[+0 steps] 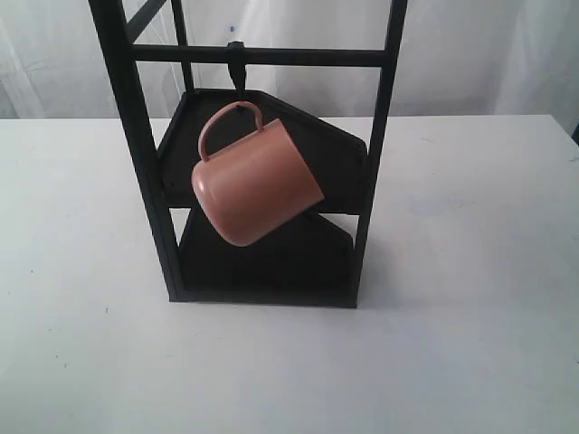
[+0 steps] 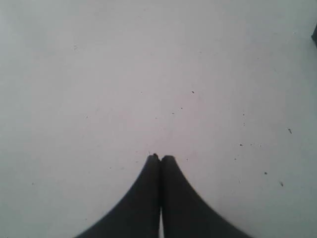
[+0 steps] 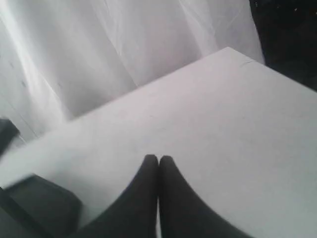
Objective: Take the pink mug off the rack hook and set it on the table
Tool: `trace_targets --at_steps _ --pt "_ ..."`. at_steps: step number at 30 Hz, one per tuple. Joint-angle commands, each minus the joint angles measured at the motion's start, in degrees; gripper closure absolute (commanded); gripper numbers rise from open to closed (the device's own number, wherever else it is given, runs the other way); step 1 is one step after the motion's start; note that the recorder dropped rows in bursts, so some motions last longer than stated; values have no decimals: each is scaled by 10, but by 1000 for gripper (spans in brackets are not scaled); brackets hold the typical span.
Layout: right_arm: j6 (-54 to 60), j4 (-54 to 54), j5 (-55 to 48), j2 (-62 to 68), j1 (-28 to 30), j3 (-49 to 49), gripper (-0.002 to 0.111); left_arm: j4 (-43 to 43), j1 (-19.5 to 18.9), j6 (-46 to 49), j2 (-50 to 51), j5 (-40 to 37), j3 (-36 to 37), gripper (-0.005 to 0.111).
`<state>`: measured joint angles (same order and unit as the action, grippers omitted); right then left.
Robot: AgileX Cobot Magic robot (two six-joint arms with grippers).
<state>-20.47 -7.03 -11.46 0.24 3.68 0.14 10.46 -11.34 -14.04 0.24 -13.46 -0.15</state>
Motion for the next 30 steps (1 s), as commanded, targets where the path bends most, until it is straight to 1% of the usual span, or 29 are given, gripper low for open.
trace_targets --at_steps 1,5,12,14,15,16,17,18,20,21,23,26,28,29,30 --pt "-54 -45 109 -2 3 -1 108 2 1 2 -2 1 1 107" --pt "-54 -45 195 -2 3 -1 108 2 1 2 -2 1 1 107" --pt "-69 -54 248 -2 3 -1 108 2 1 2 -2 1 1 107" --pt "-142 -67 322 -2 3 -1 108 2 1 2 -2 1 1 107" --pt "-250 -69 431 -2 3 -1 108 2 1 2 -2 1 1 107" --pt "-294 -69 482 -2 3 -1 108 2 1 2 -2 1 1 107" --pt "-323 -77 574 -2 3 -3 108 2 1 2 -2 1 1 107" --pt "-323 -77 595 -2 3 -11 108 2 1 2 -2 1 1 107" --pt "-320 -72 579 -2 3 -36 108 2 1 2 -2 1 1 107" --pt "-301 -68 535 -2 3 -50 108 2 1 2 -2 1 1 107" --pt "-271 -68 496 -2 3 -57 108 2 1 2 -2 1 1 107" --pt "-199 -56 487 -2 3 -58 108 2 1 2 -2 1 1 107" --pt "-90 -25 462 -2 3 -65 108 2 1 2 -2 1 1 107" --pt "28 -15 413 -2 3 -73 108 2 1 2 -2 1 1 107" --pt "111 -15 362 -2 3 -77 108 2 1 2 -2 1 1 107"
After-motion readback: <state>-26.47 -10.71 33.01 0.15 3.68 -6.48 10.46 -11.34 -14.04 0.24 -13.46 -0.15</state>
